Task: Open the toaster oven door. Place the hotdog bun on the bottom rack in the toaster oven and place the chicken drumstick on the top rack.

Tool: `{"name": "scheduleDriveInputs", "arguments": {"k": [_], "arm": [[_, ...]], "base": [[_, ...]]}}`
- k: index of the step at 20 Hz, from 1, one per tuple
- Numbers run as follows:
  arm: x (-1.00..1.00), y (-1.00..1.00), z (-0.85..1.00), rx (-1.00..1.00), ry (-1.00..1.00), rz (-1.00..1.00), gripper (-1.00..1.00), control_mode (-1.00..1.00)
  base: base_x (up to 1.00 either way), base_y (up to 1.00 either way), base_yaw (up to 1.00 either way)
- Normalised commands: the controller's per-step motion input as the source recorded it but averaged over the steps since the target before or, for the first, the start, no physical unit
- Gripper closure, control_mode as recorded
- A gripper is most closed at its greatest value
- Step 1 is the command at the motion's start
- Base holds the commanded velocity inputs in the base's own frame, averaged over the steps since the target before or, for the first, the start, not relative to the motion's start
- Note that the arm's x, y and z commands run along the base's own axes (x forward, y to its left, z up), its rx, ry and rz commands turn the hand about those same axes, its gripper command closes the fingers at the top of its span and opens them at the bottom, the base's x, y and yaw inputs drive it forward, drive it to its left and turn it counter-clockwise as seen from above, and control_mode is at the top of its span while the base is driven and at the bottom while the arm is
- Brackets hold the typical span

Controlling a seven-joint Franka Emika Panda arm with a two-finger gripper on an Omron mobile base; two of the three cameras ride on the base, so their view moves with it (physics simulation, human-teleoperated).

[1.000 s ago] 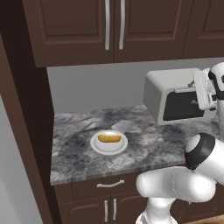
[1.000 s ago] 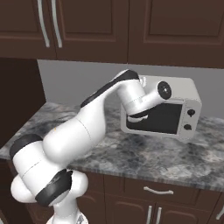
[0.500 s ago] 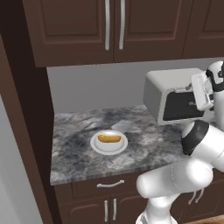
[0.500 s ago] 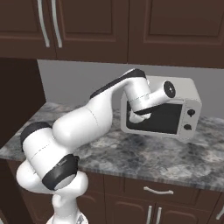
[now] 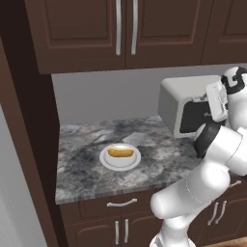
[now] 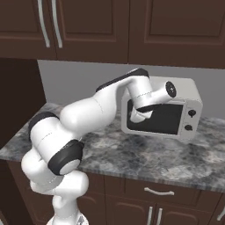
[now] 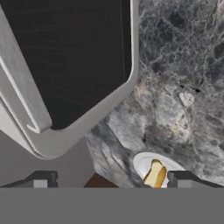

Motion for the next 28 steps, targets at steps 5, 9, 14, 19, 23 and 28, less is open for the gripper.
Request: {"name": "scheduleDriveInputs", "arguments": {"k": [5,9,14,19,23,28], "arm": [[0.24,-0.1,-0.01,0.04,0.01,0.0,-1.0,-1.0],[0.27,-0.16,-0.13,0.02,0.03,0.0,-1.0,-1.0],[0.22,-0.13,-0.22,0.01,0.05,0.0,-1.0,-1.0],[0.17,-0.13,-0.09,0.03,0.02,0.01,-1.0,-1.0],[0.13,-0.12,0.0,0.05,0.0,0.01,-1.0,-1.0],[0.33,-0.04,-0.09,0.05,0.04,0.0,-1.0,-1.0]], "base": [[0.0,0.0,0.0],[0.0,0.0,0.0],[0.0,0.0,0.0],[0.0,0.0,0.0],[0.0,0.0,0.0],[0.0,0.0,0.0]]}}
